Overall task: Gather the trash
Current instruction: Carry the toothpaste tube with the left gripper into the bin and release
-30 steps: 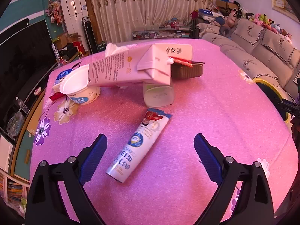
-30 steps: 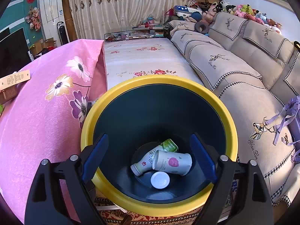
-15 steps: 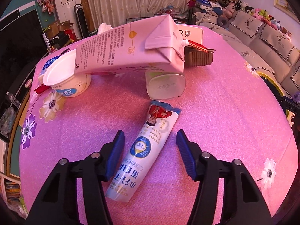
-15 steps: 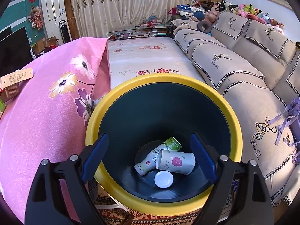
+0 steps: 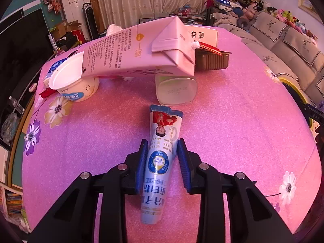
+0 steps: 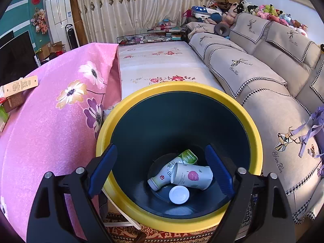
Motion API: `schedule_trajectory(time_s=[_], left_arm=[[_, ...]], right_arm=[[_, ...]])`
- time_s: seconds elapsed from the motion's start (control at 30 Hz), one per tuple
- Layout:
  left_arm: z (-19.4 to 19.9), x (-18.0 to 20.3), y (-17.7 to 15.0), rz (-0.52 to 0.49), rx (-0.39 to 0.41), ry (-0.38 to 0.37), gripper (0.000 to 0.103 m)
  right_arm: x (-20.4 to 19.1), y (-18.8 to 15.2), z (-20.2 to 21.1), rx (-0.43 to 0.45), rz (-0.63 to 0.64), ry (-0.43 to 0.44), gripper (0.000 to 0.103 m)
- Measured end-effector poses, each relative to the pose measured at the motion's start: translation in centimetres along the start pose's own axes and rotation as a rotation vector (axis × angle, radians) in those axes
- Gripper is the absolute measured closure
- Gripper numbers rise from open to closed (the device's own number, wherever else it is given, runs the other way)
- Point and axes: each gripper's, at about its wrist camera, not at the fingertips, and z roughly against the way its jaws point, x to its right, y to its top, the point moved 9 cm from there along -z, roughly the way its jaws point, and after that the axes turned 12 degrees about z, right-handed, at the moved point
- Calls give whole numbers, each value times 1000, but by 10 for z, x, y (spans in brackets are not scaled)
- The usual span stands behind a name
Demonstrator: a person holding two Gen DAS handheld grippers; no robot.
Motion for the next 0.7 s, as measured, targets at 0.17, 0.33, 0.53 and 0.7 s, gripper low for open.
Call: schedule_trajectory(time_s=[0.17,0.33,0.53,0.7], left_arm=[[15,10,-6,-9,18,-7,75],[38,34,-11,-39,42,-50,75],[62,89,-6,-108,72,-141,75],[72,156,4,-188,77,-249,75]], right_arm=[[4,0,4,11,-11,5,19],[6,0,11,30,-18,9,19],[17,0,20,54,-37,7,19],[31,-2,31,67,-48,-2,19]])
